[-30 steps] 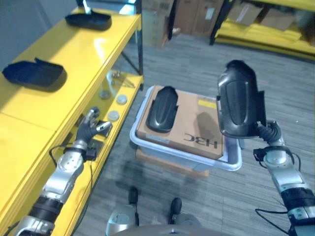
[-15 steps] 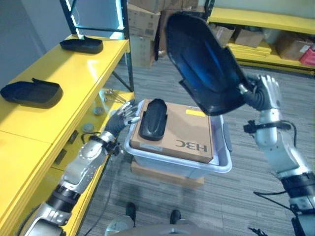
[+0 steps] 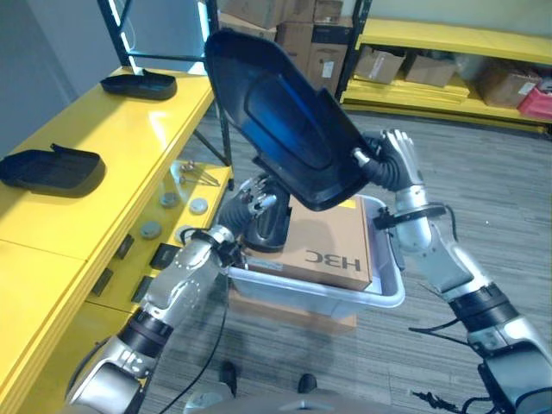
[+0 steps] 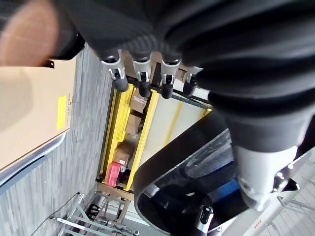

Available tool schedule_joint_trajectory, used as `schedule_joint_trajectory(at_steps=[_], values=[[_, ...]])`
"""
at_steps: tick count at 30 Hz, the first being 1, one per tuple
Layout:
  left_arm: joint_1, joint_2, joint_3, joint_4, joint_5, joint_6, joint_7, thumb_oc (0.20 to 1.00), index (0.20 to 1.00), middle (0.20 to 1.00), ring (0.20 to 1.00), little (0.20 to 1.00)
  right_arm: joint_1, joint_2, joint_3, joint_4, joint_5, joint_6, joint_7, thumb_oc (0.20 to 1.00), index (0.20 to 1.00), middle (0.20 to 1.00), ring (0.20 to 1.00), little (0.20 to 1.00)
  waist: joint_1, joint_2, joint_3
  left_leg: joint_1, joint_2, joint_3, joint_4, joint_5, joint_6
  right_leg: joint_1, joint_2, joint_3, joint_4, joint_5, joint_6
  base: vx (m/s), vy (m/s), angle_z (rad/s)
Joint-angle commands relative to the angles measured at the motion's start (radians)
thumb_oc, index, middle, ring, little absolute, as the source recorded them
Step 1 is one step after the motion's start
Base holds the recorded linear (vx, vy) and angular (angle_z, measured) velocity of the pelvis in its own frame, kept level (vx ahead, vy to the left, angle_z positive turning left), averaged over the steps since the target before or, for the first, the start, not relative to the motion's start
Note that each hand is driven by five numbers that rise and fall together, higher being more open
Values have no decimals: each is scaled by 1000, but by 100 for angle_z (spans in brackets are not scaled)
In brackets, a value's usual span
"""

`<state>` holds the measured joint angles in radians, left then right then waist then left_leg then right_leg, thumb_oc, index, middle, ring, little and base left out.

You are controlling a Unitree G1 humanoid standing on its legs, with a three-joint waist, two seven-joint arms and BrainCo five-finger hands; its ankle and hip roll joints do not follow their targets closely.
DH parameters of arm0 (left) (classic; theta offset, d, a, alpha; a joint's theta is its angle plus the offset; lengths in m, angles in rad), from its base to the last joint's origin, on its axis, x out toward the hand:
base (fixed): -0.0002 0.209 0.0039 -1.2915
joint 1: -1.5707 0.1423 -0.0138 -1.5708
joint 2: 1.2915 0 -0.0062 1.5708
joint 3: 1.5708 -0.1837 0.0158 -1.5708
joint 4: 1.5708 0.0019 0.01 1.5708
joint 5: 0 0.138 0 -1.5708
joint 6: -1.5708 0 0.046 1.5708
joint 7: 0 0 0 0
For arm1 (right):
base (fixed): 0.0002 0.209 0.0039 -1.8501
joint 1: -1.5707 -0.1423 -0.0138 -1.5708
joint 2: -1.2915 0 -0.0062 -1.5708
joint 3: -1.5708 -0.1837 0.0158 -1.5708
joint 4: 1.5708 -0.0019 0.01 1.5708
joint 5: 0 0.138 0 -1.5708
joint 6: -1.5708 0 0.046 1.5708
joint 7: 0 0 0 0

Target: Move parts from the plastic box to the shelf.

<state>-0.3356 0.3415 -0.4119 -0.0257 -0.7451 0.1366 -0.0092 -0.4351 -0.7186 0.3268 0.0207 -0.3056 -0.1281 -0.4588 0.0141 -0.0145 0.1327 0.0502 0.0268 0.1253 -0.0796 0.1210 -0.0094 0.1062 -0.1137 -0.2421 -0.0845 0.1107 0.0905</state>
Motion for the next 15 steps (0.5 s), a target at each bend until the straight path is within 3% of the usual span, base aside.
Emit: schedule_joint_trajectory(at_steps=[1, 9, 15], values=[[-103, -37, -22, 57, -31, -74, 10, 1000, 1000, 1000, 1000, 1000, -154, 23, 35, 33, 56, -51, 2, 200, 200, 200, 200, 200, 20, -22, -36, 67, 13, -18, -8, -133, -11, 48, -4, -19, -3, -84, 29, -10, 10, -10], [-122, -57, -19, 45, 9, -116, 69, 1000, 1000, 1000, 1000, 1000, -100, 105, 79, 43, 115, -93, 35, 200, 200, 200, 200, 200, 16, -21, -34, 70, 12, -19, -8, -135, -9, 49, -5, -17, -3, -84, 29, -2, 1, -1], [-132, -55, -11, 44, 107, -127, 116, 1000, 1000, 1000, 1000, 1000, -70, 160, 112, -2, 120, -166, 65, 200, 200, 200, 200, 200, 16, -16, -30, 70, 11, -23, -8, -136, -8, 47, -3, -13, -3, -85, 28, -11, -3, -1]])
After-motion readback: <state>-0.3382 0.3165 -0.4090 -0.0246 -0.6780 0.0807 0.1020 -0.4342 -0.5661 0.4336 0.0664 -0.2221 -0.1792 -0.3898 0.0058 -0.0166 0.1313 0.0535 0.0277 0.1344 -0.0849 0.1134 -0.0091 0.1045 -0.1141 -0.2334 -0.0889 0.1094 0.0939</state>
